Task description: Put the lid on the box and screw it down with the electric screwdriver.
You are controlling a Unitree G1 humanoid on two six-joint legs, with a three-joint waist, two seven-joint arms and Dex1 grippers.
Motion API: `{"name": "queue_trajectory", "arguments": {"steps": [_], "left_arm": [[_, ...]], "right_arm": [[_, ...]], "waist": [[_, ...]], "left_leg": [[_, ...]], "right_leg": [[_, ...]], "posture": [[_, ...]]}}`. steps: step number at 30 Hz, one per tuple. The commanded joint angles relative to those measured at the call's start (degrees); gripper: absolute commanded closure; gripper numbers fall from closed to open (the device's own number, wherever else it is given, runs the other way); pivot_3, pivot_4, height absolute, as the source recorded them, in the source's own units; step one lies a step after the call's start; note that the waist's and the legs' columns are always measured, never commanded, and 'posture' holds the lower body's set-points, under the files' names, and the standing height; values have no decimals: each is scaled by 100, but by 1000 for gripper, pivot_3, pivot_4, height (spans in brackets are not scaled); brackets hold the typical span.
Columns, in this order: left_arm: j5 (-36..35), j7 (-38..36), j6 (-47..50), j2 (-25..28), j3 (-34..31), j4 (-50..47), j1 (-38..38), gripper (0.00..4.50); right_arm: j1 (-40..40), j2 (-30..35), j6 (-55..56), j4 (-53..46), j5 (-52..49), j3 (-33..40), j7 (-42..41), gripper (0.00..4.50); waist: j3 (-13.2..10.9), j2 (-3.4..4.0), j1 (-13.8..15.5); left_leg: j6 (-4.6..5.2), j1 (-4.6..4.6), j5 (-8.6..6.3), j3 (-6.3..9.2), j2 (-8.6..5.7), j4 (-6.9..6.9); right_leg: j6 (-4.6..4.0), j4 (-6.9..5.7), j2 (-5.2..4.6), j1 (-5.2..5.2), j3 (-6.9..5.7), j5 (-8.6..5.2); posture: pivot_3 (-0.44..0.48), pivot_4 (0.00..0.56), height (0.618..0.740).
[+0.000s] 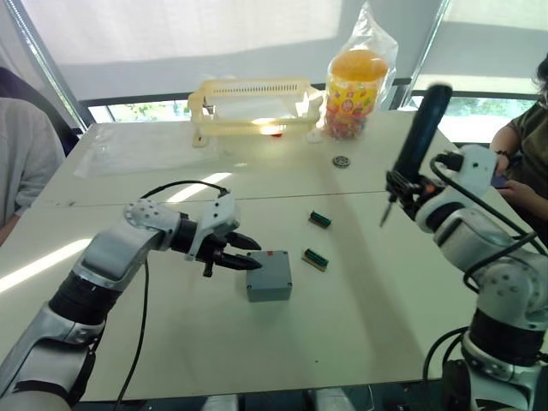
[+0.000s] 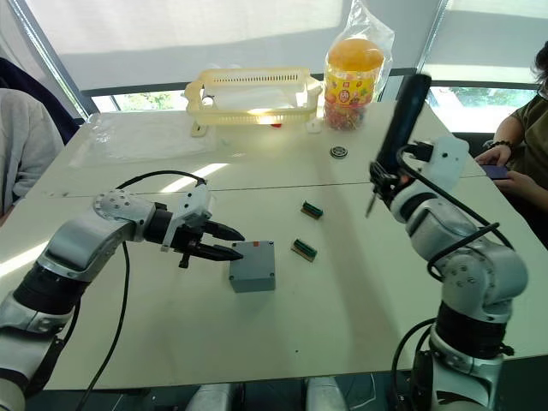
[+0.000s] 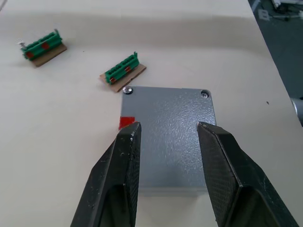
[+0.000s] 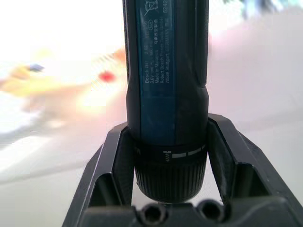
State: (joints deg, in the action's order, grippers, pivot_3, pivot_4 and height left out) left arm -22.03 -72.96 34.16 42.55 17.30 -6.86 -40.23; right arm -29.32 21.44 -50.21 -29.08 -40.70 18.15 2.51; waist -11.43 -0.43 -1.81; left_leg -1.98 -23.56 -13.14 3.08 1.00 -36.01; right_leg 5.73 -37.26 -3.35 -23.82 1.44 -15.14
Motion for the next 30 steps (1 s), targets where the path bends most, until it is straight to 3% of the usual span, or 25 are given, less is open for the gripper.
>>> {"name": "queue_trajectory", "arguments": {"steps": [1, 6, 14, 30], "left_arm": [[162, 56, -38, -94, 117, -193, -37, 2627], [834, 154, -425, 5, 524, -110, 219, 2627], [927, 320, -368, -93, 509, -118, 592, 2627], [923, 348, -302, -147, 387, -146, 677, 2627]], "right_arm": [[414, -222, 1275, -551, 72, -801, -1421, 2735], [886, -492, 2066, -498, 413, -1464, -2072, 2735], [1304, -784, 2707, -223, 957, -2143, -2473, 2735], [1362, -985, 3419, 432, 1667, -2375, -2721, 2735]], "waist": [[0, -1, -14], [3, -5, -2], [18, -5, 71], [19, -7, 84]], "left_leg": [[0, -1, 0, 1, 0, -2], [0, 0, 0, 0, -1, -14], [0, 25, 0, 4, -1, -12], [0, 26, 0, 6, -1, -16]], "right_leg": [[0, 0, 0, 1, -1, 0], [0, -3, -4, 9, -1, 1], [-2, -3, -4, 32, -5, -1], [-1, -4, -4, 37, -7, 0]], "posture": [[0, 150, 740], [0, 150, 740], [0, 150, 740], [0, 150, 740]]}}
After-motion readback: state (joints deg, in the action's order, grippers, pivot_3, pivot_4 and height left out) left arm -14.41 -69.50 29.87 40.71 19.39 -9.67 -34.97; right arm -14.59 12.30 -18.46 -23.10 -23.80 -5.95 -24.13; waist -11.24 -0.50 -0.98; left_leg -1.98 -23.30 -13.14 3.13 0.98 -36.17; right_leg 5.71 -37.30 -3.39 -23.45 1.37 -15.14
